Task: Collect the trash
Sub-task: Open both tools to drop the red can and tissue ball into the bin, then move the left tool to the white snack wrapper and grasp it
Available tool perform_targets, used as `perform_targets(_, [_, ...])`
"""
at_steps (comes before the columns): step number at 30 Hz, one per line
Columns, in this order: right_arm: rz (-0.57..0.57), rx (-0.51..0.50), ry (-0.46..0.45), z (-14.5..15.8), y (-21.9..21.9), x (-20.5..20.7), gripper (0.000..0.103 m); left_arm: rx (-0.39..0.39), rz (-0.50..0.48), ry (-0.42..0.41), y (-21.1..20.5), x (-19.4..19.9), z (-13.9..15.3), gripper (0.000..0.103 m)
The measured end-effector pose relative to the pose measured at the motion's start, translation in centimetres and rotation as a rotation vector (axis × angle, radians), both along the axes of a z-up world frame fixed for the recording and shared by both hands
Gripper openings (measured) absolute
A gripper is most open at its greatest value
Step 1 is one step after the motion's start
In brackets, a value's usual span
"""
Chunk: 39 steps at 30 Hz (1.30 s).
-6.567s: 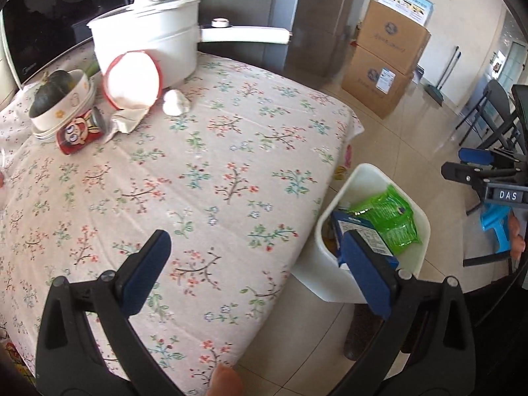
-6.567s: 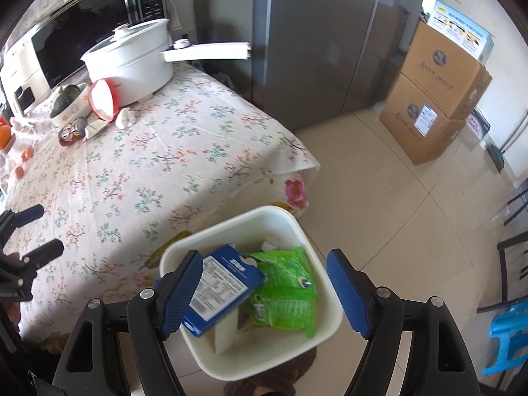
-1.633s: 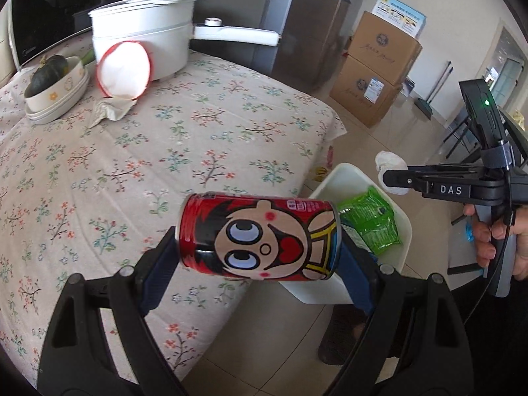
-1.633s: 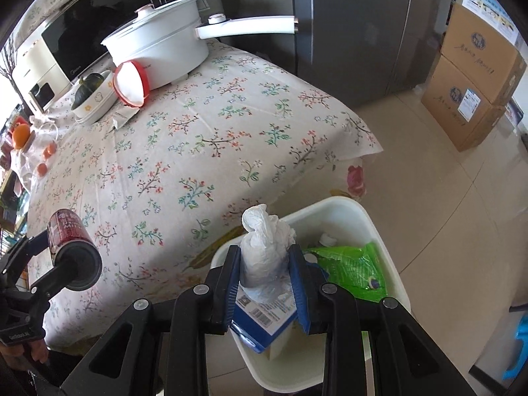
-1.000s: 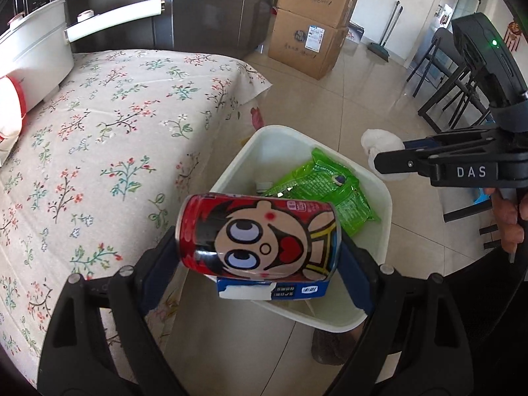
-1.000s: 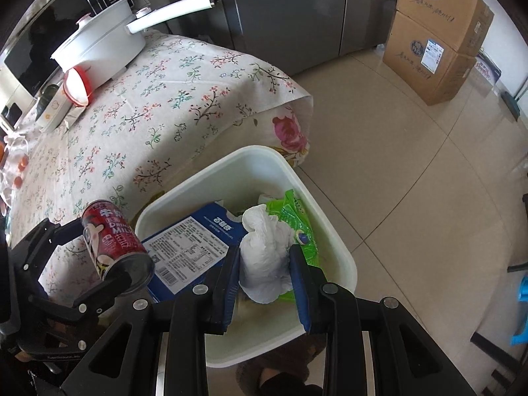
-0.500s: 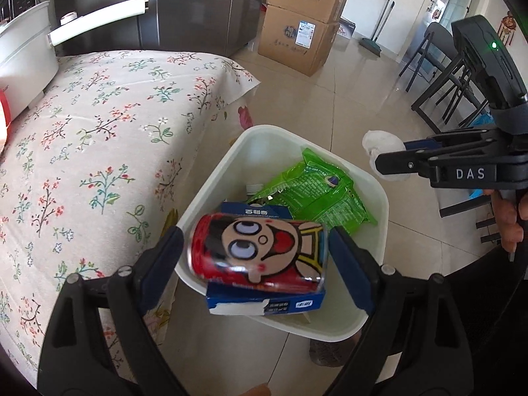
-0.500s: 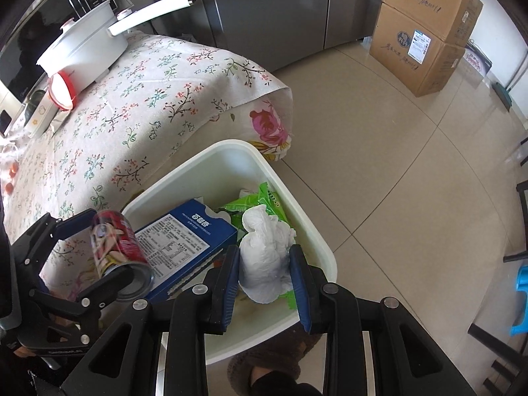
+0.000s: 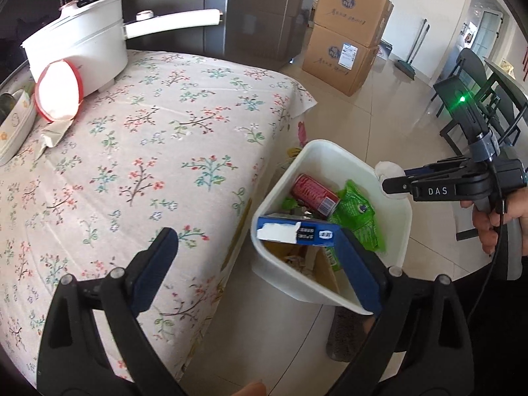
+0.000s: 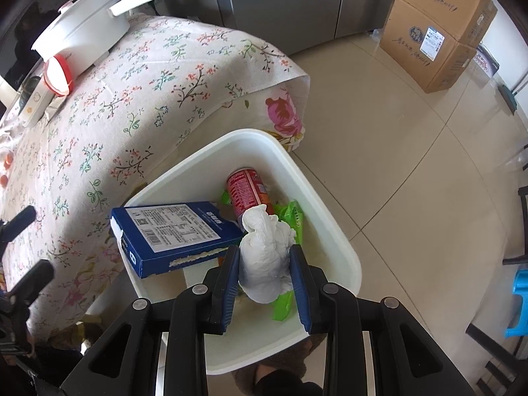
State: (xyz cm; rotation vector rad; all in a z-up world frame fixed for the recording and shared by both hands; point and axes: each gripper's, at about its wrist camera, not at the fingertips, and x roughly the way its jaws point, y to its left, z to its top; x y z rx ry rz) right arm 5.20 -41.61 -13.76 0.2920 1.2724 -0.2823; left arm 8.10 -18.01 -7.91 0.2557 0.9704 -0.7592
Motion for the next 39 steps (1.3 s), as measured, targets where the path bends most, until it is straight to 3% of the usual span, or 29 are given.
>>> perform_targets(6, [-0.003,-0.019,0.046,-1.3,0.5,1.5,0.032,0.033,0.086,-0.017,3.0,0.9,0.6,0.095])
perform_targets(9, [-0.022,-0.018,0.054,-1.4,0.5,1.9,0.036,0.043,0.125,-0.025,4.5,1.4,1.0,0.096])
perform_targets(11, [-0.032,-0.007,0.053,-1.2,0.6,2.1,0.044,0.046,0.144,-0.032,5.3,1.6,1.2,0.096])
perform_targets(13, [-0.041,-0.008,0.039,-0.7,0.8,2.3,0.058,0.055,0.171,-0.033,6.3,2.0,1.4,0.097])
perform_targets(15, [-0.045,-0.021,0.024,-0.1,1.1,2.6,0.066,0.055,0.195,-0.028,7.1,2.3,1.6,0.098])
perform_targets(29, [0.014,-0.052,-0.152,6.3,7.2,4.8,0.079,0.041,0.363,-0.023,12.8,4.9,4.1,0.1])
perform_targets(39, [0.043,-0.076,-0.239,8.2,11.6,8.3,0.086,0.02,0.466,-0.04,17.1,6.7,5.5,0.102])
